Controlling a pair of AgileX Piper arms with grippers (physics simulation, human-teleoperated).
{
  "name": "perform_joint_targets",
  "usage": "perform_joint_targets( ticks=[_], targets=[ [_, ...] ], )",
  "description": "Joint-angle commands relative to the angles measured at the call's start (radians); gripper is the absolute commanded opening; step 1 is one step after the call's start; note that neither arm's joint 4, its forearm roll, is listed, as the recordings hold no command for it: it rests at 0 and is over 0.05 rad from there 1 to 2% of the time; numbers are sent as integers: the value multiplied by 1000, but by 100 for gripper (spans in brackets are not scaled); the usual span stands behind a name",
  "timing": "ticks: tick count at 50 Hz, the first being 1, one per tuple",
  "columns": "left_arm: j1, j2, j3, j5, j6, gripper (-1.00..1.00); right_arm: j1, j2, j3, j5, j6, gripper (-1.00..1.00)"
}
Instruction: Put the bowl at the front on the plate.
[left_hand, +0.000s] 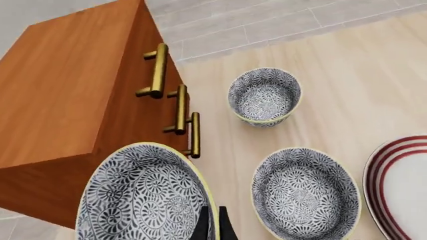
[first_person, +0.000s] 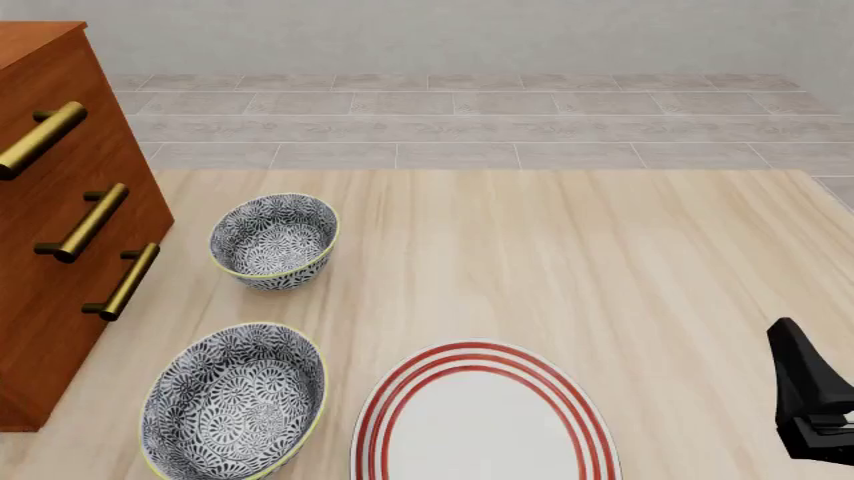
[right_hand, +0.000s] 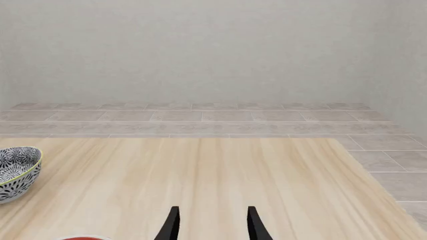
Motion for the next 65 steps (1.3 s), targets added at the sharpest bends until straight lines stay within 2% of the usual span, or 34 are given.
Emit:
perform_joint_targets(
  ticks=[1, 3, 12, 16, 21, 28, 31, 37, 52, 65],
  targets=[
    [-154, 55, -75, -48, 13, -100, 0, 0, 0, 0, 0, 100],
    [-205, 76, -89, -72, 22, -100, 0, 0, 0, 0, 0, 100],
    [-325, 153, -110, -162, 56, -100, 0, 0, 0, 0, 0, 100],
    [-382, 184, -117, -200, 104, -100, 0, 0, 0, 0, 0, 100],
    [-475, 251, -128, -250, 126, -100, 0, 0, 0, 0, 0, 100],
    [-555, 341, -148, -343, 154, -100, 0, 0, 0, 0, 0, 100],
    [-656, 401, -165, -384, 169, -100, 0, 0, 0, 0, 0, 100],
    [-754, 465, -162, -438, 201, -100, 1, 0, 0, 0, -1, 100],
    [-896, 606, -146, -564, 205, -100, 1, -2, -2, 4, 0, 100],
    [-987, 687, -146, -601, 214, -100, 1, -2, -2, 4, 0, 100]
  ],
)
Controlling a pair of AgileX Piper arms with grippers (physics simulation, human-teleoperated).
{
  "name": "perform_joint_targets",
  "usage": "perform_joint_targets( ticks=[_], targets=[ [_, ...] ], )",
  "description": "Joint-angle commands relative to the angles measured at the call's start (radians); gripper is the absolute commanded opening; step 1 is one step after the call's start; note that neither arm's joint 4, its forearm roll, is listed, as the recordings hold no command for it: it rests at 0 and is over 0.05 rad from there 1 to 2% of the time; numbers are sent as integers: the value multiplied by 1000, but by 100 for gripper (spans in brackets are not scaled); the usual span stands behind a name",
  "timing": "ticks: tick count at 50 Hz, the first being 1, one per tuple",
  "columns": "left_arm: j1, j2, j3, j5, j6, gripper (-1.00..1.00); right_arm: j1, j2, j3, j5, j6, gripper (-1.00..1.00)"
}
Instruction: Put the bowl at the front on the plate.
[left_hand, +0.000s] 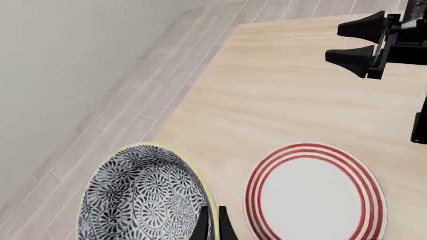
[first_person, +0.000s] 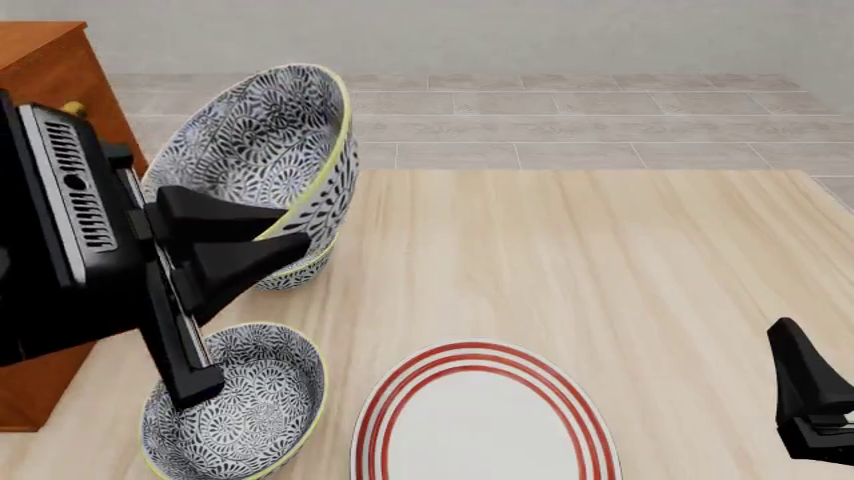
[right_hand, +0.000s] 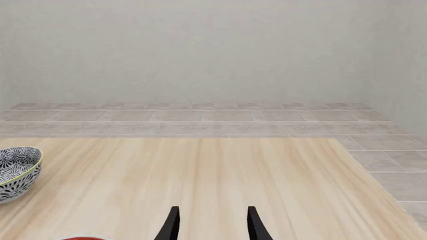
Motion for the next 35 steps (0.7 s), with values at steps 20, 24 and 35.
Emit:
perform_joint_targets(
  ticks=[20, 24, 35],
  targets=[
    [-332, 254, -41, -78, 54, -100, 0, 0, 1, -1, 0, 100],
    [-369, 283, -58, -78, 55, -100, 0, -1, -1, 2, 0, 100],
    [-472, 347, -85, -84, 54, -100, 0, 0, 0, 0, 0, 100]
  ],
)
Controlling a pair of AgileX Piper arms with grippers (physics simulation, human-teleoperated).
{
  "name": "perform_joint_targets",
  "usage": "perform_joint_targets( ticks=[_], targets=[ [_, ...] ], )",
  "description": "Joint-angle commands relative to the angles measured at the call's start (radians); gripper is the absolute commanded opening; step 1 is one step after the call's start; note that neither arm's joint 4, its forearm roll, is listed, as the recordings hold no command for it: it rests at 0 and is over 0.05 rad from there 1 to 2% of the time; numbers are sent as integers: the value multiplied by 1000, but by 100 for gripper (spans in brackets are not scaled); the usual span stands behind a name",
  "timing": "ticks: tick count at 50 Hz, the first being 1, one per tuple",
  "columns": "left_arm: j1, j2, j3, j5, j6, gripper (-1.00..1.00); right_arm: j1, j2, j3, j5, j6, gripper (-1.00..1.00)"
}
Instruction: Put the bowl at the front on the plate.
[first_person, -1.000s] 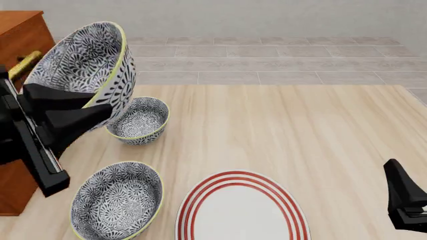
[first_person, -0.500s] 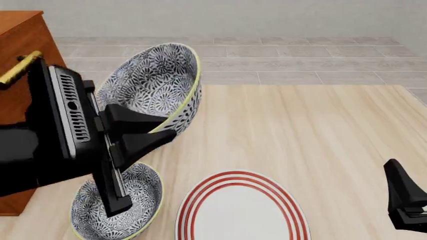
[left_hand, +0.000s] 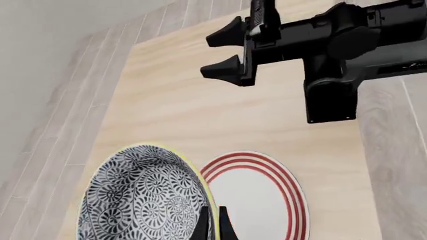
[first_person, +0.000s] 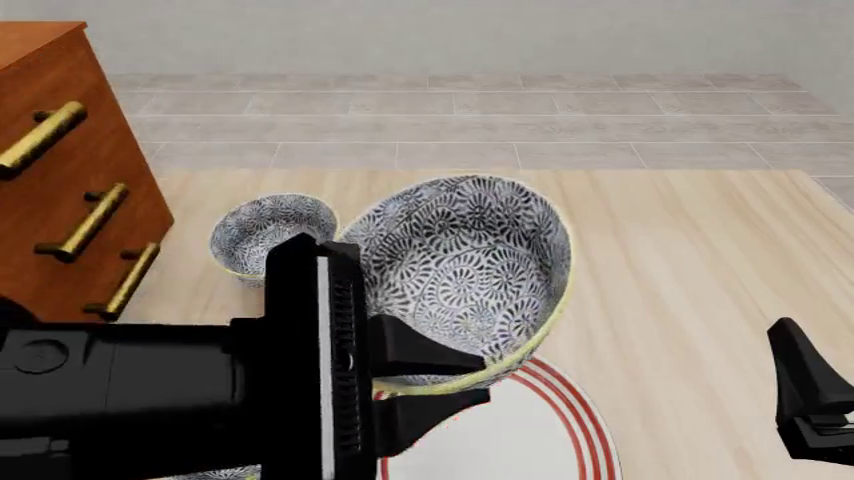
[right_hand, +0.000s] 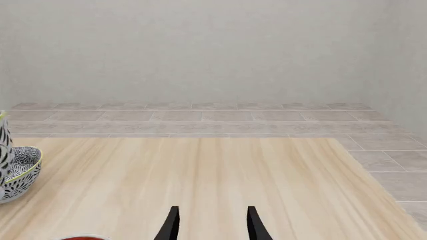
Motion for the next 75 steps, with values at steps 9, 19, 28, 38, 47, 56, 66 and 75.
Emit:
perform_joint_targets(
  ticks=[9, 19, 28, 38, 47, 56, 66, 75],
  targets=[
    [-153, 108, -37, -14, -4, -100, 0, 0, 0, 0, 0, 100],
    [-174, 144, -6, -8, -26, -100, 0, 0, 0, 0, 0, 100],
    [-159, 174, 51, -44, -16, -100, 0, 0, 0, 0, 0, 100],
    [-178, 211, 67, -67, -50, -100, 0, 0, 0, 0, 0, 100],
    [-182, 243, 95, -114, -82, -100, 0, 0, 0, 0, 0, 100],
    [-167, 268, 126, -181, -83, -100, 0, 0, 0, 0, 0, 100],
    [-146, 288, 150, -234, -87, -100, 0, 0, 0, 0, 0, 100],
    [-129, 307, 164, -258, -87, -100, 0, 0, 0, 0, 0, 100]
  ],
)
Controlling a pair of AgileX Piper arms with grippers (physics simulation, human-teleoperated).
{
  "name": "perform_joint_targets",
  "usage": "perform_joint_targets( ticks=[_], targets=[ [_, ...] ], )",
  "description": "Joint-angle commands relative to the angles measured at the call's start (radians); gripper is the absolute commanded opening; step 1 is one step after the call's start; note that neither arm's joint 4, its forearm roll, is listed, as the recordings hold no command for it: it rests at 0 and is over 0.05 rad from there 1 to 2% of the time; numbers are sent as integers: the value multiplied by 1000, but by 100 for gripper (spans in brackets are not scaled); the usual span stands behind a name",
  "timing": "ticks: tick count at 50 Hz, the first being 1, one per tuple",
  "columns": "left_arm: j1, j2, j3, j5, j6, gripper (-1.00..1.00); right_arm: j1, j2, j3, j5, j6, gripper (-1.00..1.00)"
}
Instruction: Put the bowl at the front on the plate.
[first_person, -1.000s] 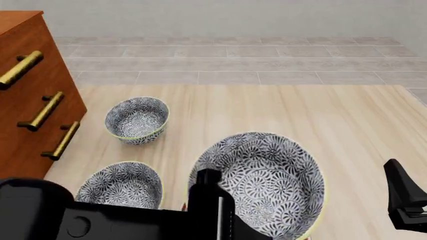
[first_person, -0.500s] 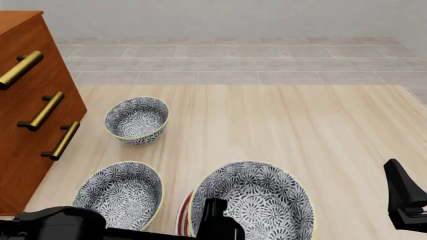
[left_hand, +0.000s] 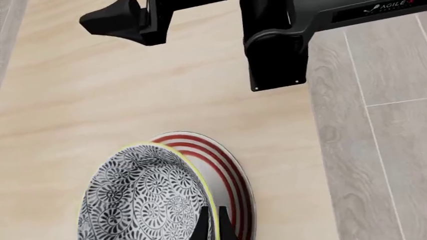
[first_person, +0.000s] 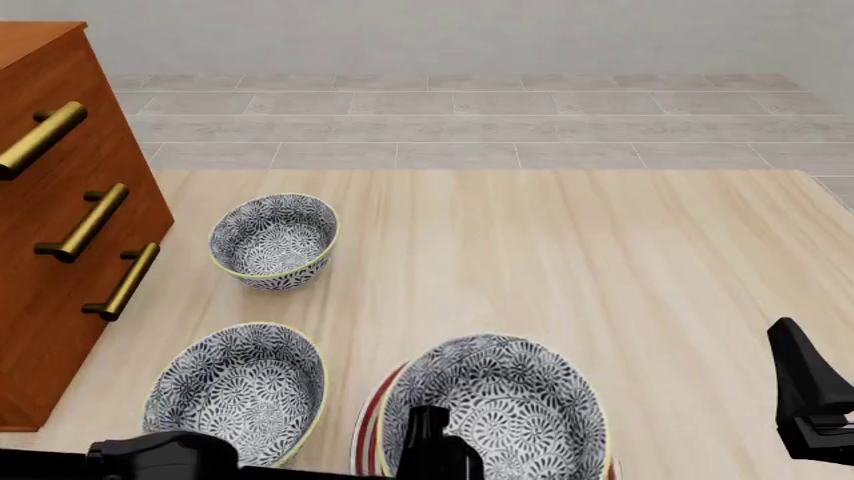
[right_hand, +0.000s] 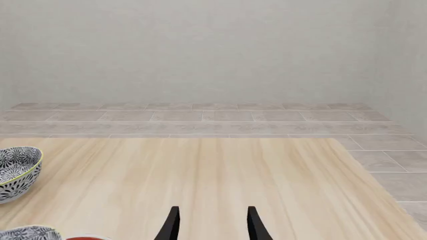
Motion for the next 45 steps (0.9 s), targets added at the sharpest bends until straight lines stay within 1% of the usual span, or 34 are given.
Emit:
perform_joint_targets(
  ticks=[1, 18, 45],
  targets=[
    [20, 19, 17, -40, 2, -100, 0, 0, 0, 0, 0, 100],
    [38, 56, 30, -84, 1, -100, 0, 0, 0, 0, 0, 100],
    [39, 108, 38, -135, -15, -100, 0, 0, 0, 0, 0, 100]
  ],
)
